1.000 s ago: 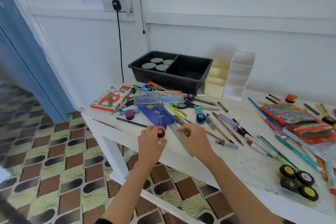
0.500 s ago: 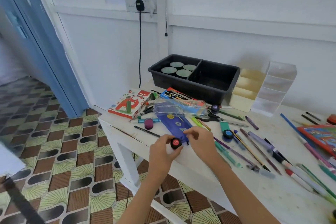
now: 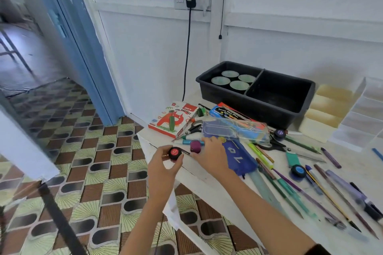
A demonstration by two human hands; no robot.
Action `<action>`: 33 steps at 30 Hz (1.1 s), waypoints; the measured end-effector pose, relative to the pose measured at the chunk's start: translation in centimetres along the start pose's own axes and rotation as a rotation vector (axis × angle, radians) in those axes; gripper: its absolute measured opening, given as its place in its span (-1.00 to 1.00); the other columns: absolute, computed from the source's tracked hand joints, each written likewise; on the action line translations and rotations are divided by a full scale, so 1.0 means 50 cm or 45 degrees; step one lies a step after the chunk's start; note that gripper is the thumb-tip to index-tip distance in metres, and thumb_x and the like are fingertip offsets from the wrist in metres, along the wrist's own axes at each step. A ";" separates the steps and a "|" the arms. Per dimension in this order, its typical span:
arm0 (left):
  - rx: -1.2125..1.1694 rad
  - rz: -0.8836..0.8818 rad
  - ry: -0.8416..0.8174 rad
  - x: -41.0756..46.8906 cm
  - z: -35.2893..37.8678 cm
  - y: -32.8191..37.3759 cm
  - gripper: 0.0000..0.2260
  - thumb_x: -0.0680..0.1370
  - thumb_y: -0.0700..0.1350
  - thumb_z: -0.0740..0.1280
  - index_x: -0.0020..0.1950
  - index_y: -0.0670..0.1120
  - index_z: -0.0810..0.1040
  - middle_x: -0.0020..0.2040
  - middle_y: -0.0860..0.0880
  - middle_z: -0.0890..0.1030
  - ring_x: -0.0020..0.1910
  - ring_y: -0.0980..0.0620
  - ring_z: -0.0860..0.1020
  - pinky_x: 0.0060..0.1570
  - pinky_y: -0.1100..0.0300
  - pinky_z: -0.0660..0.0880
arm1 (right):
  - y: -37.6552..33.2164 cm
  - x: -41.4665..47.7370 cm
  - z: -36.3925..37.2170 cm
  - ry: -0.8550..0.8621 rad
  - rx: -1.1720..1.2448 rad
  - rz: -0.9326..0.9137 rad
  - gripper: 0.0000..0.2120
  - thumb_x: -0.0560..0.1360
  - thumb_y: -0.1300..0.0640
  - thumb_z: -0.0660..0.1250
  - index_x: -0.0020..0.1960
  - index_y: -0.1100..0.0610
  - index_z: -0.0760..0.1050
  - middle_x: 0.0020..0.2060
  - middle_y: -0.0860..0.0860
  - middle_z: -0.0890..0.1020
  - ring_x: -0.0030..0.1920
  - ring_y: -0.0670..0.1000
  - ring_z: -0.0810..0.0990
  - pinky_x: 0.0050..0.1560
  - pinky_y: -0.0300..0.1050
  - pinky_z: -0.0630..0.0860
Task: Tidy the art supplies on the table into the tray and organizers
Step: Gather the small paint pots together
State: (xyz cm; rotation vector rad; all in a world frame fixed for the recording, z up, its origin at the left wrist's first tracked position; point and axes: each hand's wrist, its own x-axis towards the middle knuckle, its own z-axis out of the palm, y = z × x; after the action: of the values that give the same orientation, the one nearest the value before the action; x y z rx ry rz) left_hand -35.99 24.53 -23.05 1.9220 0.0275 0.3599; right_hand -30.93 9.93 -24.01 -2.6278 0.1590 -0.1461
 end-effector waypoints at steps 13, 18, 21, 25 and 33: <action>-0.049 0.018 0.000 -0.002 0.036 0.029 -0.70 0.46 -0.08 0.44 0.15 -0.01 0.50 -0.04 0.10 0.59 -0.10 0.24 0.53 -0.22 0.48 0.41 | 0.023 -0.036 -0.035 0.252 0.854 0.097 -0.73 0.34 0.23 0.48 -0.01 0.13 0.48 -0.15 0.02 0.62 -0.13 -0.03 0.57 -0.20 -0.41 0.43; -0.122 0.127 -0.126 -0.031 0.113 0.078 -0.77 0.44 -0.08 0.46 0.06 -0.04 0.55 -0.08 0.07 0.60 -0.14 0.20 0.54 -0.21 0.47 0.41 | 0.092 -0.102 -0.125 0.417 0.938 0.060 -0.80 0.40 0.22 0.46 -0.01 0.07 0.55 -0.19 -0.04 0.61 -0.20 -0.14 0.56 -0.17 -0.43 0.46; -0.166 0.213 -0.251 -0.062 0.162 0.111 -0.78 0.43 -0.06 0.46 0.03 -0.05 0.56 -0.11 0.09 0.61 -0.13 0.22 0.54 -0.17 0.48 0.40 | 0.140 -0.150 -0.178 0.487 0.957 0.142 -0.82 0.42 0.15 0.46 0.01 0.07 0.58 -0.18 -0.05 0.63 -0.23 -0.13 0.55 -0.23 -0.40 0.44; -0.231 0.260 -0.425 -0.119 0.225 0.165 -0.85 0.47 -0.04 0.41 -0.02 -0.02 0.54 -0.12 0.08 0.60 -0.13 0.28 0.52 -0.16 0.50 0.39 | 0.206 -0.230 -0.241 0.626 1.000 0.296 -0.74 0.37 0.12 0.51 -0.01 0.06 0.51 -0.28 -0.09 0.60 -0.32 -0.22 0.53 -0.30 -0.38 0.45; -0.235 0.433 -0.761 -0.268 0.339 0.234 -0.76 0.43 0.01 0.44 0.05 0.02 0.53 -0.07 0.06 0.57 -0.09 0.22 0.50 -0.08 0.41 0.40 | 0.347 -0.392 -0.324 0.829 0.807 0.507 -0.78 0.39 0.00 0.48 0.00 0.01 0.56 -0.24 -0.04 0.60 -0.31 -0.12 0.49 -0.32 -0.38 0.42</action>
State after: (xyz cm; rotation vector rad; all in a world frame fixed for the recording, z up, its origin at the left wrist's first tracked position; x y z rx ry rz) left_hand -46.10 2.22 -21.10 1.7800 -0.7071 -0.0033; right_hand -53.94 -10.12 -19.84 -1.7974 0.7174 -0.7692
